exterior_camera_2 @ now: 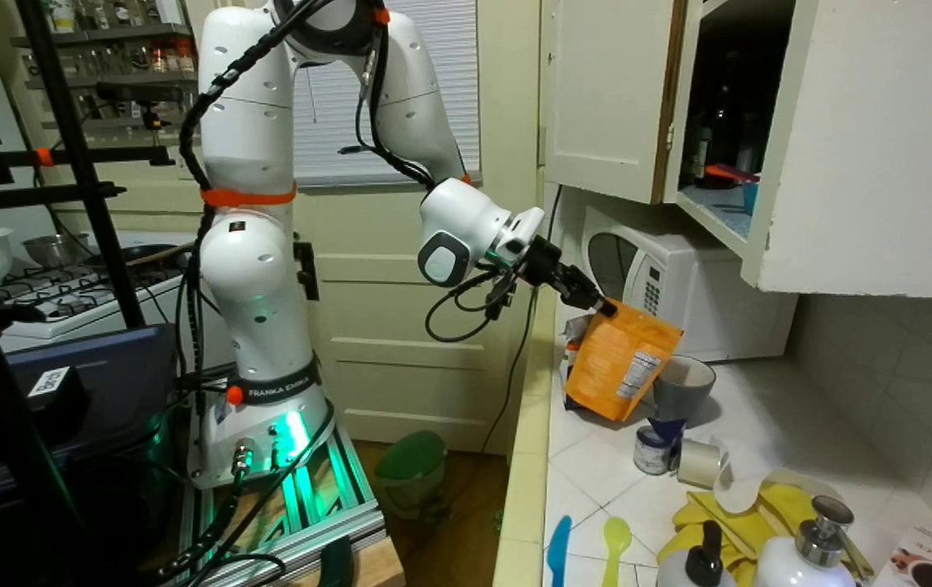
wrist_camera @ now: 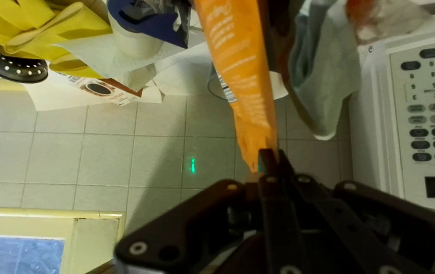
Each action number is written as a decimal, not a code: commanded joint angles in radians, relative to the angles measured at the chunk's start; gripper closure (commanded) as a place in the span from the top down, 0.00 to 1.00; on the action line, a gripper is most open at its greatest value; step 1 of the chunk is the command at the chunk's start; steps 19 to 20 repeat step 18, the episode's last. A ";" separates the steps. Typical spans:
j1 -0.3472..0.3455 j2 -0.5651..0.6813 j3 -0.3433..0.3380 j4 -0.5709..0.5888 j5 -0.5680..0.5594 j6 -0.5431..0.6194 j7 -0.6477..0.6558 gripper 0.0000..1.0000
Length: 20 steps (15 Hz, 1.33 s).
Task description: Take the orange packet out of the open cabinet and put it on the counter.
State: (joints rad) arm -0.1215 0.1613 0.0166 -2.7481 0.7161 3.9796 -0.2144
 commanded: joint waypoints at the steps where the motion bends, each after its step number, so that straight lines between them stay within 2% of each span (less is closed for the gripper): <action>1: 0.053 0.062 -0.065 0.008 -0.073 0.046 -0.006 0.27; 5: 0.089 0.069 -0.098 0.002 -0.107 0.035 -0.033 0.56; 8: 0.128 0.036 -0.104 0.004 -0.024 0.030 -0.069 0.78; 11: 0.142 -0.062 -0.099 -0.033 0.023 0.017 -0.065 0.99; 13: 0.152 -0.093 -0.091 -0.004 0.117 0.010 -0.097 1.00; 16: 0.146 -0.172 -0.074 -0.013 0.190 0.055 -0.110 1.00; 17: 0.142 -0.189 -0.068 -0.004 0.201 0.071 -0.115 1.00; 18: 0.124 -0.131 -0.073 0.007 0.138 0.053 -0.075 1.00; 20: 0.124 -0.131 -0.073 0.007 0.138 0.053 -0.075 1.00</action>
